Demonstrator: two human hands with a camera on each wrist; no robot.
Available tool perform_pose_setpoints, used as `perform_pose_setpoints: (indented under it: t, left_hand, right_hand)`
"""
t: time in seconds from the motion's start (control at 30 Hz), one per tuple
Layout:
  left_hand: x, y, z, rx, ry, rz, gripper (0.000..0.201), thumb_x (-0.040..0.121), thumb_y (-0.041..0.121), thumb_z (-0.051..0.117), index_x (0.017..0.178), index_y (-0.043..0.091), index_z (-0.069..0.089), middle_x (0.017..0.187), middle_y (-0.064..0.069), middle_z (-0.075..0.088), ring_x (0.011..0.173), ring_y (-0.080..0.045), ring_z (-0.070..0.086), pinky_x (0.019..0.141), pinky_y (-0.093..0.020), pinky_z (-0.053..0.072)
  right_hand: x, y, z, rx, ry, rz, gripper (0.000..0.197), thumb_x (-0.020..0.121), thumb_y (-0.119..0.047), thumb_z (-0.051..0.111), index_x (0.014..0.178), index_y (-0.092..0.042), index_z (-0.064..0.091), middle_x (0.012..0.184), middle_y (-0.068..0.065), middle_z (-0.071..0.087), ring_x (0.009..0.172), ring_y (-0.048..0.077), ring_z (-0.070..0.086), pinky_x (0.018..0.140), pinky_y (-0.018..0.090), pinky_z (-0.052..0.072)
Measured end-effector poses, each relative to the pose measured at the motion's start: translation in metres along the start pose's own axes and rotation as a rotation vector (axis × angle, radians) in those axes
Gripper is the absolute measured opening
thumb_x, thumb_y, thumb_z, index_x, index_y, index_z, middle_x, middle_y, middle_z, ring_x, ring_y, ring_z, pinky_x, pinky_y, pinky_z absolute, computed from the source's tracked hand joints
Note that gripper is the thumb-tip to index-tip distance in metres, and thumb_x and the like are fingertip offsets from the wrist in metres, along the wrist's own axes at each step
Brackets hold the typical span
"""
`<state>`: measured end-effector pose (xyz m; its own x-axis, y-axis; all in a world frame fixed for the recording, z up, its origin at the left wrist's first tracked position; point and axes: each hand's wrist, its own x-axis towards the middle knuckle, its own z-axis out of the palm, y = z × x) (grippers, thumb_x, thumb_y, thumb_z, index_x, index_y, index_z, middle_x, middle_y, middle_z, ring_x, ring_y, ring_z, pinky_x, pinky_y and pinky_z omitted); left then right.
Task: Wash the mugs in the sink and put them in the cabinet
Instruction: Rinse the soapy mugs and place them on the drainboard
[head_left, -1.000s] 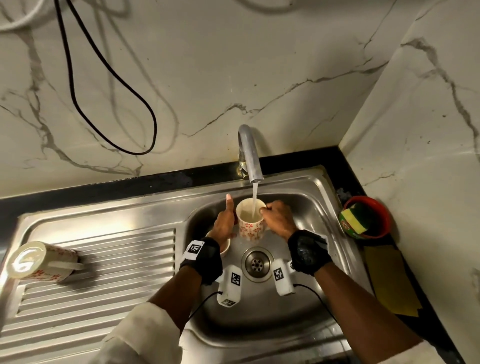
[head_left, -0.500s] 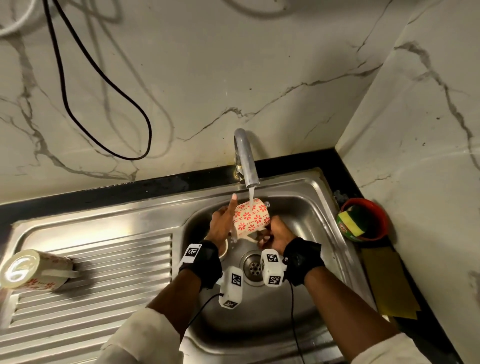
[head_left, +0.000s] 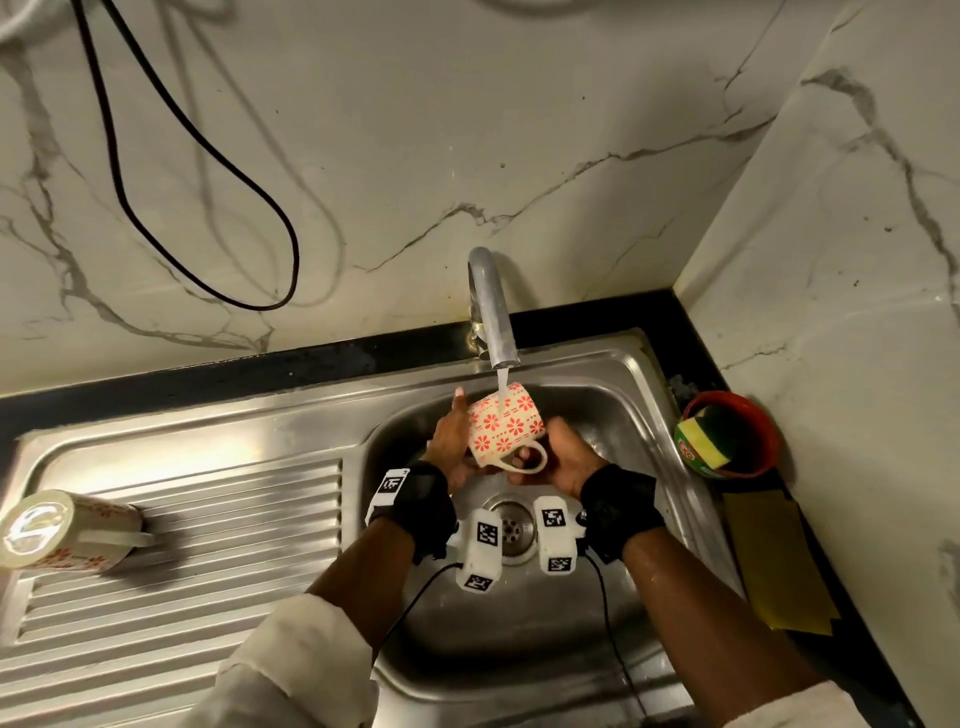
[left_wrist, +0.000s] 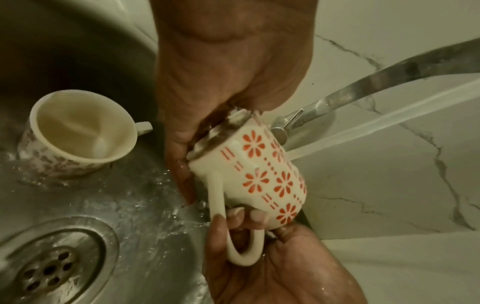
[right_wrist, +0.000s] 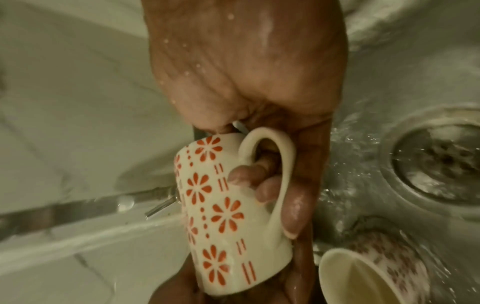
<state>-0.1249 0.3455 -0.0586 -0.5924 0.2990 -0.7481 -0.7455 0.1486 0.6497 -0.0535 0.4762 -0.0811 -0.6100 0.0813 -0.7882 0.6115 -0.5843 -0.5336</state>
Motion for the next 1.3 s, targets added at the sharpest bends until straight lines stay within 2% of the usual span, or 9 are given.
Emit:
perform_pose_setpoints:
  t: [0.17,0.3,0.47,0.57,0.77,0.9,1.03,1.2,1.3]
  left_hand:
    - [0.020,-0.017,-0.010,-0.199,0.029,-0.149,0.056,0.096,0.054,0.036,0.131,0.013,0.053,0.121,-0.023,0.064,0.106,-0.038,0.064,0.067,-0.045,0.058]
    - [0.019,-0.019,-0.011,-0.204,0.057,-0.192,0.045,0.101,0.042,0.032,0.121,0.009,0.056,0.115,-0.025,0.063,0.103,-0.039,0.062,0.071,-0.049,0.056]
    - [0.014,-0.020,-0.005,-0.134,0.045,-0.194,0.055,0.103,0.051,0.028,0.129,0.010,0.053,0.126,-0.023,0.060,0.116,-0.037,0.058,0.073,-0.047,0.055]
    - [0.017,-0.019,-0.006,0.088,0.102,-0.070,0.054,0.101,0.049,0.036,0.134,0.009,0.052,0.132,-0.018,0.058,0.119,-0.038,0.057,0.077,-0.046,0.055]
    - [0.023,-0.005,-0.009,0.486,0.238,0.193,0.050,0.096,0.052,0.045,0.118,0.012,0.064,0.115,-0.015,0.068,0.106,-0.032,0.064,0.094,-0.049,0.053]
    - [0.020,0.024,-0.003,0.623,0.149,0.428,0.030,0.100,0.029,0.045,0.122,0.020,0.064,0.117,-0.008,0.067,0.110,-0.026,0.061,0.102,-0.044,0.047]
    - [0.019,0.047,0.008,0.521,0.069,0.492,0.030,0.099,0.013,0.045,0.123,0.014,0.062,0.109,-0.008,0.068,0.096,-0.021,0.063,0.080,-0.028,0.050]
    - [0.009,0.047,0.014,0.596,0.108,0.562,0.035,0.100,0.011,0.043,0.132,0.015,0.054,0.106,-0.008,0.062,0.098,-0.023,0.059,0.091,-0.037,0.049]
    - [0.010,0.045,0.012,0.760,0.116,0.585,0.040,0.099,0.007,0.043,0.139,0.008,0.048,0.115,-0.015,0.062,0.100,-0.024,0.059,0.087,-0.030,0.046]
  right_hand:
    - [-0.022,-0.011,0.007,-0.320,0.071,-0.164,0.027,0.095,-0.018,0.047,0.099,-0.001,0.068,0.086,0.019,0.072,0.070,0.025,0.070,0.057,0.036,0.060]
    - [-0.019,-0.005,0.012,-0.494,0.152,-0.276,0.020,0.094,-0.019,0.052,0.101,-0.007,0.067,0.084,0.011,0.074,0.064,0.018,0.071,0.060,0.031,0.056]
    - [-0.014,-0.002,0.016,-0.619,0.292,-0.380,0.022,0.092,-0.026,0.054,0.091,-0.010,0.070,0.076,0.010,0.073,0.061,0.016,0.067,0.064,0.033,0.056]
    - [-0.015,-0.005,0.016,-0.710,0.341,-0.415,0.028,0.093,-0.026,0.052,0.084,-0.006,0.069,0.066,0.007,0.067,0.061,0.019,0.063,0.060,0.032,0.052]
    - [-0.010,-0.005,0.015,-0.861,0.401,-0.445,0.030,0.092,-0.023,0.052,0.098,0.000,0.071,0.091,0.018,0.073,0.087,0.033,0.070,0.078,0.045,0.058]
    - [-0.005,-0.003,0.021,-0.949,0.366,-0.474,0.024,0.089,-0.016,0.054,0.096,-0.001,0.072,0.090,0.019,0.073,0.086,0.034,0.070,0.078,0.047,0.057]
    - [0.004,-0.004,0.025,-0.896,0.403,-0.458,0.030,0.089,-0.024,0.051,0.097,-0.003,0.071,0.087,0.018,0.074,0.082,0.031,0.072,0.074,0.047,0.059]
    - [0.013,-0.007,0.021,-0.918,0.423,-0.513,0.035,0.080,-0.034,0.053,0.085,-0.004,0.071,0.079,0.015,0.073,0.079,0.034,0.070,0.072,0.046,0.058]
    - [0.015,-0.007,0.016,-0.923,0.431,-0.520,0.032,0.084,-0.032,0.055,0.083,-0.004,0.071,0.079,0.014,0.073,0.077,0.031,0.070,0.071,0.042,0.058]
